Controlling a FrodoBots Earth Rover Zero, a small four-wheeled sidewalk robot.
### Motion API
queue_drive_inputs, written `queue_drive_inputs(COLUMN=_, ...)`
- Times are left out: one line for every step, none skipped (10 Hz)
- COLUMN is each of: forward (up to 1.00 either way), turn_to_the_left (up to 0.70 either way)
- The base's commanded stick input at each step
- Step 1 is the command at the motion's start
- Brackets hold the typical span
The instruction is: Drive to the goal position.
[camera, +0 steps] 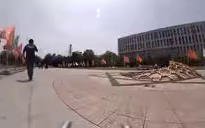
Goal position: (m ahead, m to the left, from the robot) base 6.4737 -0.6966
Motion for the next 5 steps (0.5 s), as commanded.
queue_drive_inputs(forward=1.00, turn_to_the_left=0.00)
queue_drive_inputs(forward=1.00, turn_to_the_left=0.00)
queue_drive_inputs(forward=1.00, turn_to_the_left=0.00)
queue_drive_inputs(forward=1.00, turn_to_the_left=0.00)
queue_drive_inputs(forward=1.00, turn_to_the_left=0.00)
